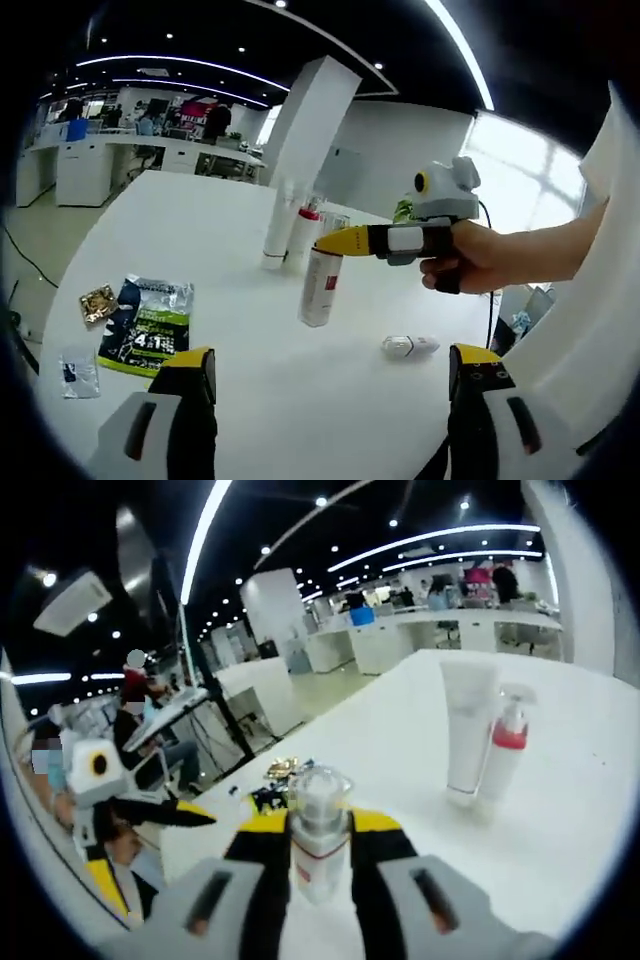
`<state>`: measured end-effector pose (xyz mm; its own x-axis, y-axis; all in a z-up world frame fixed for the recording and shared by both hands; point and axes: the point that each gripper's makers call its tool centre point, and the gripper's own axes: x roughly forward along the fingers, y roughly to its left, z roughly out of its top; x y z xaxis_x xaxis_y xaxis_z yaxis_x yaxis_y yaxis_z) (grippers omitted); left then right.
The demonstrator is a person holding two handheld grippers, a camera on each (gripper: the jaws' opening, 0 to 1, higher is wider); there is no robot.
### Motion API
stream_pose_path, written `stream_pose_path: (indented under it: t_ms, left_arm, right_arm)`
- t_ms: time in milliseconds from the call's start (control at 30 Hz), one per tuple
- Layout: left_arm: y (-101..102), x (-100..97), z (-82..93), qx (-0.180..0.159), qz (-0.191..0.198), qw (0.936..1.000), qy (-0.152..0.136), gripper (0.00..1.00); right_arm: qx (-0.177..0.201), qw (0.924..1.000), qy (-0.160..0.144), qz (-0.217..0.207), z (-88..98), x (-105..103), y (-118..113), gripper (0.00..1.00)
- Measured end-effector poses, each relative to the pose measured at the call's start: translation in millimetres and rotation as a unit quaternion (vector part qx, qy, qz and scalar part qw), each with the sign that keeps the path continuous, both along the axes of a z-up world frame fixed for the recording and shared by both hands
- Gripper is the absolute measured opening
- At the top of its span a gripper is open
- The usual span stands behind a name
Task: Arrange the skincare products in the storage area until every visible bottle or jar stands upright without overlapping.
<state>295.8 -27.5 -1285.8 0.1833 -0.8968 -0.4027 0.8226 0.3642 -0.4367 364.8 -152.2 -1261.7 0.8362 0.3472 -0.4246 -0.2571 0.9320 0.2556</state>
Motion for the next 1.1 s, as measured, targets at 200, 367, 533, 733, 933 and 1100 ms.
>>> stream_pose_path:
  t_ms: [200,367,533,733,933,1100]
  left_arm:
    - [11,12.9,-9.1,0.008,0.044,0.9989,0.013,1.0]
    - [15,13.8,-11.8,0.018,0.038,0.9991,0.006,1.0]
    - [18,19.5,-12.2,0.022,0.052,0.9984,0.009,0.99]
    - [12,6.4,-16.4,0.028,0.029,0.9991,0.013,1.0]
    - [18,8.3,-16.6,0.028,0.035,0.9989,0.011,0.99]
    - [19,10.2,-14.1,0.026,0.043,0.9987,0.011,0.98]
  right_arm:
    - [-0.026,0.9996,-0.004,-0.013,-5.6,9,-22,0.2]
    - [-0.053,0.9983,-0.001,-0.025,-15.1,16,-37,0.2]
    - [-0.064,0.9977,0.003,-0.023,-17.5,17,-37,0.2]
    - [-0.093,0.9957,0.003,-0.002,-24.3,20,-37,0.2]
    - [-0.095,0.9954,-0.001,-0.013,-25.2,21,-47,0.2]
    - [-0.114,0.9931,-0.019,-0.02,-21.9,25,-56,0.2]
